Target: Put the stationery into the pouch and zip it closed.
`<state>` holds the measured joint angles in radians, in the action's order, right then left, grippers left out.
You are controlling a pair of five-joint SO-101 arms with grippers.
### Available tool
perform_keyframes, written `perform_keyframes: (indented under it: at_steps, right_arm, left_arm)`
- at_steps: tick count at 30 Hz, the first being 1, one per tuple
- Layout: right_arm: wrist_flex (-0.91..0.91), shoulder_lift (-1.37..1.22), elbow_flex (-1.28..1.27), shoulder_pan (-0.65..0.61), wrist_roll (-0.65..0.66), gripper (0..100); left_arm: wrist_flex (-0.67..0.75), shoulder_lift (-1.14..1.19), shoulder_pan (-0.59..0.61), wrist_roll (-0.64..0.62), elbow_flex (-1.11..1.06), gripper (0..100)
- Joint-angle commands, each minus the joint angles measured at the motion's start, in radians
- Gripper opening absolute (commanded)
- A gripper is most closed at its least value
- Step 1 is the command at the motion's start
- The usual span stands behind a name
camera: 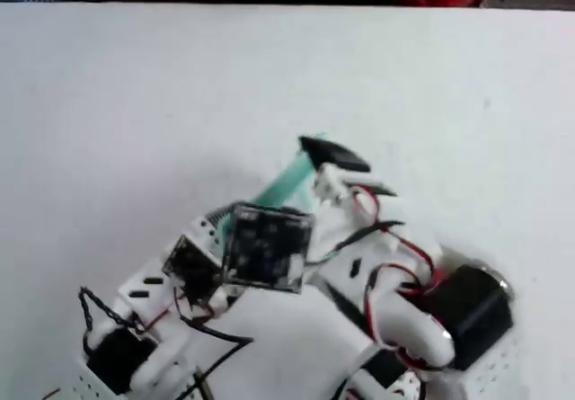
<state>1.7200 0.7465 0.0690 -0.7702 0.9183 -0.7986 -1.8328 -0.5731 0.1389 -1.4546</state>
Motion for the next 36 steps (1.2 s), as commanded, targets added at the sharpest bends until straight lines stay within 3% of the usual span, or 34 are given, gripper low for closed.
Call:
perform_keyframes:
  at_steps: [1, 5, 14, 16, 19, 21, 24, 28, 32, 36]
  right_arm:
    - [0.005, -0.001, -0.044, -0.061, 0.063, 26.5]
    - [0.005, -0.008, -0.097, -0.119, 0.138, 26.5]
    - [-0.005, -0.171, -0.071, -0.076, 0.262, 25.2]
    - [-0.004, -0.226, -0.028, -0.081, 0.262, 19.6]
    - [-0.005, -0.255, 0.023, -0.081, 0.264, 0.0]
    - [-0.002, -0.251, 0.028, -0.077, 0.261, 4.6]
    - [-0.002, -0.222, 0.026, -0.067, 0.258, 2.5]
    - [-0.019, -0.208, 0.028, 0.053, 0.25, 2.1]
    - [-0.136, -0.208, 0.015, 0.156, 0.052, 2.1]
    - [-0.272, -0.208, -0.037, 0.202, -0.236, 2.1]
  left_arm:
    - [0.014, 0.005, 0.018, 0.012, -0.005, 2]
    - [0.014, 0.005, 0.018, 0.012, -0.005, 2]
    - [0.012, 0.005, 0.012, 0.012, -0.005, 2]
    - [0.012, 0.005, 0.012, 0.012, -0.005, 2]
    - [0.012, 0.005, 0.018, 0.009, -0.005, 4]
    - [0.012, 0.005, 0.021, -0.002, -0.005, 11]
    - [-0.02, 0.005, 0.061, -0.146, 0.005, 18]
    - [-0.069, 0.005, 0.168, -0.258, 0.084, 21]
    - [-0.106, 0.005, 0.228, -0.293, 0.135, 21]
    - [-0.106, 0.005, 0.236, -0.293, 0.135, 21]
